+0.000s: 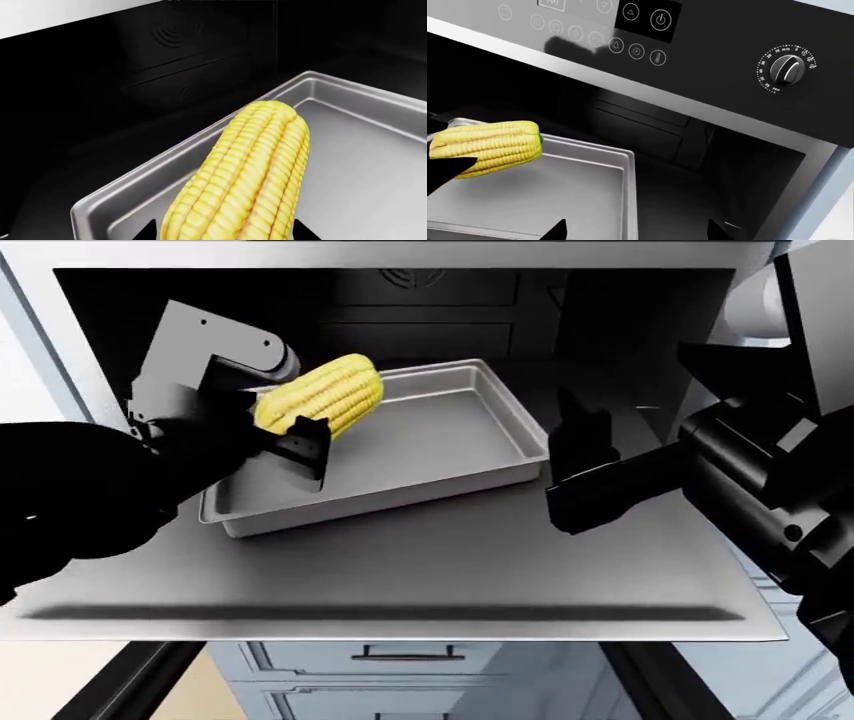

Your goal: Place the corn on the top rack of the oven.

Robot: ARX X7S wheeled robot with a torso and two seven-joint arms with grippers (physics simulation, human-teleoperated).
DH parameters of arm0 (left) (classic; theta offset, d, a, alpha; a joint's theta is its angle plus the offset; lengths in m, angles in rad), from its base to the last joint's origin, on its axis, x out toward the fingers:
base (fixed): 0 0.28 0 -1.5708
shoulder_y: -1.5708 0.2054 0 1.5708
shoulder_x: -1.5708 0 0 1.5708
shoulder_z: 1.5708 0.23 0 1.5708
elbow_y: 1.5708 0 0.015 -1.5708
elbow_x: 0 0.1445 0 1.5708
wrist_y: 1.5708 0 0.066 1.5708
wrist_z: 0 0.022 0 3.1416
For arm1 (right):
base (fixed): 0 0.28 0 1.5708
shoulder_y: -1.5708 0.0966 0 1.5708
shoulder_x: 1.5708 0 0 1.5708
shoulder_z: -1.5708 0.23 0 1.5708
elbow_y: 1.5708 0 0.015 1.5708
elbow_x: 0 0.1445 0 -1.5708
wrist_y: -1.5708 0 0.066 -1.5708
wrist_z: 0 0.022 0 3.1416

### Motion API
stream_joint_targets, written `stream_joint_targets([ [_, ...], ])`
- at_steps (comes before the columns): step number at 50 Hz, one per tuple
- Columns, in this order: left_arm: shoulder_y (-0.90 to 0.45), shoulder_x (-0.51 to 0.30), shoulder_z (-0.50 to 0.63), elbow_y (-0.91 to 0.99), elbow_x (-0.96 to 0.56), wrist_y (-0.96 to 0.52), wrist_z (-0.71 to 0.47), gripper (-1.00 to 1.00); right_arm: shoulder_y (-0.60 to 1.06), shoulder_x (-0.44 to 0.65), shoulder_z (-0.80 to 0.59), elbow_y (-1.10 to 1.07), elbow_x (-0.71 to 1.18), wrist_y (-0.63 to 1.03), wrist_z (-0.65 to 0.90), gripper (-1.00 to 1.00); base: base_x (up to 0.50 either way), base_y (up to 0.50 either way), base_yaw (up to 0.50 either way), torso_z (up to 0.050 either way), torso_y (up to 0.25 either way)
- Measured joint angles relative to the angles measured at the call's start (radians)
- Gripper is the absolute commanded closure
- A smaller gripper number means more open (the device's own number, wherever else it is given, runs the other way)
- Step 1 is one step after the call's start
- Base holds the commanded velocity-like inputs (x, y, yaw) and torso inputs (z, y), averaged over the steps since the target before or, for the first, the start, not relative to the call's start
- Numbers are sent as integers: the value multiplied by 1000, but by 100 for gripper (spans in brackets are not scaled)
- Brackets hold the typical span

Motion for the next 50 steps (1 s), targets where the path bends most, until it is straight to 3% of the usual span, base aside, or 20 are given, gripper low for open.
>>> stream_joint_targets([
  [5, -9, 6, 13, -13, 6, -3, 8, 100, 0, 2, 0, -2, -2, -1, -2, -100, 0, 0, 0, 0, 2],
  [6, -11, 7, 14, -15, 6, -3, 9, -100, 0, 2, 0, -2, -3, -1, -2, -100, 0, 0, 0, 0, 0],
  [31, -38, -1, -19, -9, -28, -13, -27, -100, -1, 11, -2, -9, -8, -10, -10, -100, 0, 0, 0, 0, 0],
  [42, 26, -66, -121, 125, -170, -15, -109, -100, 0, 21, 9, -46, 11, -36, 6, -100, 0, 0, 0, 0, 0],
  [50, 144, -142, -231, 266, -307, 25, -180, -100, -2, 45, 36, -114, 45, -82, 38, -100, 0, 0, 0, 0, 0],
])
